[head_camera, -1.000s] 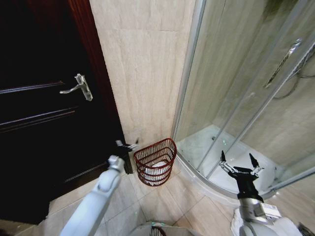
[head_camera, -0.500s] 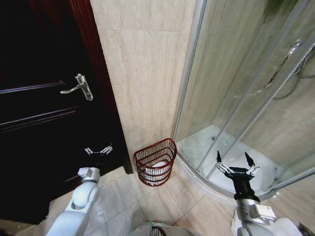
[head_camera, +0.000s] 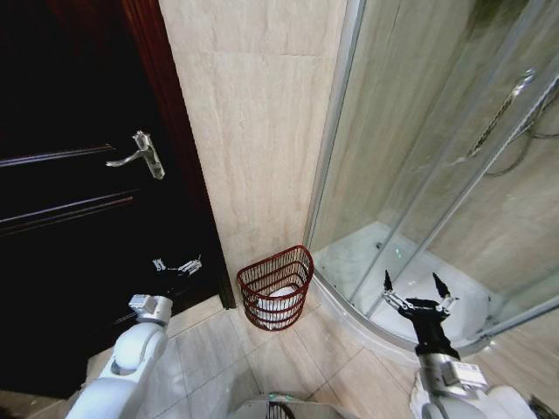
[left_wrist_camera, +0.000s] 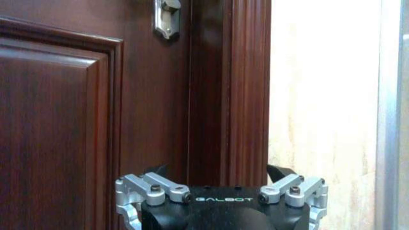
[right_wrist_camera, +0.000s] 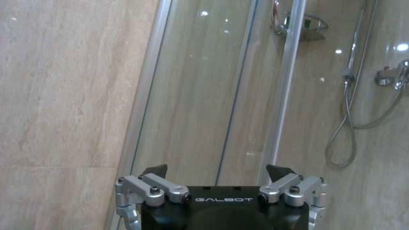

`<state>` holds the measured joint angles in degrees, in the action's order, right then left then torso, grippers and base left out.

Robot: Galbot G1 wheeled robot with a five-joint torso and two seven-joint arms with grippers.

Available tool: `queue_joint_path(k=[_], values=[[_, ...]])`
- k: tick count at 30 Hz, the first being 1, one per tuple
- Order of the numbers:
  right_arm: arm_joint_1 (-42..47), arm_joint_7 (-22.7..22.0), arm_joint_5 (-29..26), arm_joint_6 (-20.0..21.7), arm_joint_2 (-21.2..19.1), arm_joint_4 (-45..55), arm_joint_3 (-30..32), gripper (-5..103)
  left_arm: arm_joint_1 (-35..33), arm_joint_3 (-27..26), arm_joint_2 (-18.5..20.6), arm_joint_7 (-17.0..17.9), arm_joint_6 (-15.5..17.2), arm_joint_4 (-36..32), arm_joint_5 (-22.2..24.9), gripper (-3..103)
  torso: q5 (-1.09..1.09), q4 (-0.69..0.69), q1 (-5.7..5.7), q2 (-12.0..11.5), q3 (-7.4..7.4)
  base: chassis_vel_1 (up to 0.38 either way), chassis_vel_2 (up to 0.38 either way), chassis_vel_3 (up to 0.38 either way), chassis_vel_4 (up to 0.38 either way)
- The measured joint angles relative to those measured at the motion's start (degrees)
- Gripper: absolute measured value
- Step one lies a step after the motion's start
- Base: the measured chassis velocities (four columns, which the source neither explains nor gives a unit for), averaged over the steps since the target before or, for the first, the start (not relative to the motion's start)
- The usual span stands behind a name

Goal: Discard the used towel into the hamper.

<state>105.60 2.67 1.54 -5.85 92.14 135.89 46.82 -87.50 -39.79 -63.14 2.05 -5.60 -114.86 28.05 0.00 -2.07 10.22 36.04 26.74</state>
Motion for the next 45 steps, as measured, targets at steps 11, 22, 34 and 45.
queue_joint_path(k=[11, 22, 34, 45], values=[[1.2, -1.1, -1.8, -0.6, 0.0, 0.0, 0.8, 100, -0.3, 0.3, -0.8, -0.4, 0.1, -0.5, -3.2, 100, 0.00, 0.00, 0.00, 0.0, 0.00, 0.000, 0.000, 0.000, 0.000], [3.1, -1.5, -2.7, -2.5, 0.0, 0.1, 1.6, 100, -1.2, 0.4, -1.2, -0.4, -0.9, -0.9, -4.5, 100, 0.01, 0.01, 0.00, 0.0, 0.00, 0.000, 0.000, 0.000, 0.000], [3.4, -2.6, -3.7, -2.7, 0.0, 0.7, 2.6, 100, -2.1, 0.2, -1.2, -0.6, -1.6, -1.6, -4.7, 100, -0.01, 0.00, 0.00, 0.0, 0.00, 0.067, -0.063, -0.061, 0.063], [3.9, -2.8, -3.9, -3.6, 0.0, 0.2, 2.7, 100, -2.4, 0.2, -1.3, -0.6, -2.8, -1.4, -4.9, 100, 0.00, 0.00, 0.00, 0.0, 0.00, 0.087, -0.086, -0.083, 0.087]])
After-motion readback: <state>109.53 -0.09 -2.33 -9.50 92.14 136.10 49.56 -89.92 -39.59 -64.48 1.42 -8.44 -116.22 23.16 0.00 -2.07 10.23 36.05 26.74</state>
